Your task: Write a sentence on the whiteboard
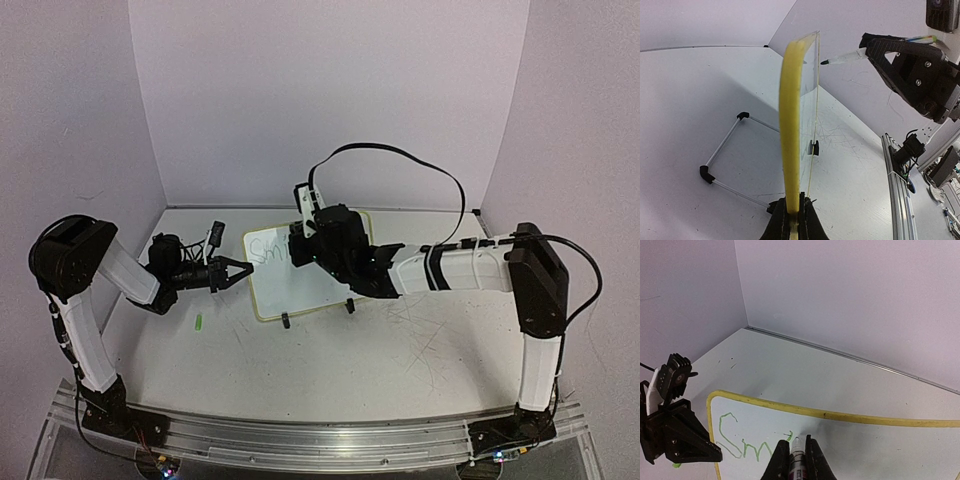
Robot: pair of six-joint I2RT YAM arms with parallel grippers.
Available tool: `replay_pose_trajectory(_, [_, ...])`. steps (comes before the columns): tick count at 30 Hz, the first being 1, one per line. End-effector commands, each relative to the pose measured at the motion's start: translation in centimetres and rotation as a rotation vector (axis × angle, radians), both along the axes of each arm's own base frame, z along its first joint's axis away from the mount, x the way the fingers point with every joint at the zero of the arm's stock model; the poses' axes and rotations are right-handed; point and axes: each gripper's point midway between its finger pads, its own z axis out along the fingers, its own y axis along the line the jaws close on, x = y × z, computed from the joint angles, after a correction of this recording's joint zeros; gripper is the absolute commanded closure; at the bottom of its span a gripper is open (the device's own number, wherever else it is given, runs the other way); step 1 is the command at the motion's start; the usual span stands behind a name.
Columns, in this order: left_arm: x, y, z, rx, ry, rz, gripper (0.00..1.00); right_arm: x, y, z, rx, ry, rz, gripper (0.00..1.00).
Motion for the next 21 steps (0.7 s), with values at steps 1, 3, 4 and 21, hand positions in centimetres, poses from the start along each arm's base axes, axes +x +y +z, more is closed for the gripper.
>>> replay_pose_trajectory(1, [-0.1, -0.4, -0.1, 0.031, -0.034, -0.008, 1.00, 0.8, 0.1, 1.8, 0.031, -0.038, -0.029, 1.00])
replay_pose_trajectory(3, [0.0, -0.4, -0.1, 0.032, -0.033, -0.007, 1.00, 0.8, 0.0, 2.0, 0.032, -0.041, -0.030, 1.00])
replay_pose_trajectory(4, [0.0, -0.4, -0.2, 0.033, -0.033, -0.007, 1.00, 0.8, -0.1, 2.1, 0.032, -0.043, -0.032, 1.00])
replay_pose_trajectory(21, [0.0, -0.4, -0.1, 0.036, -0.034, -0.006, 1.00, 1.4, 0.1, 1.2, 0.019, -0.033, -0.039, 1.00])
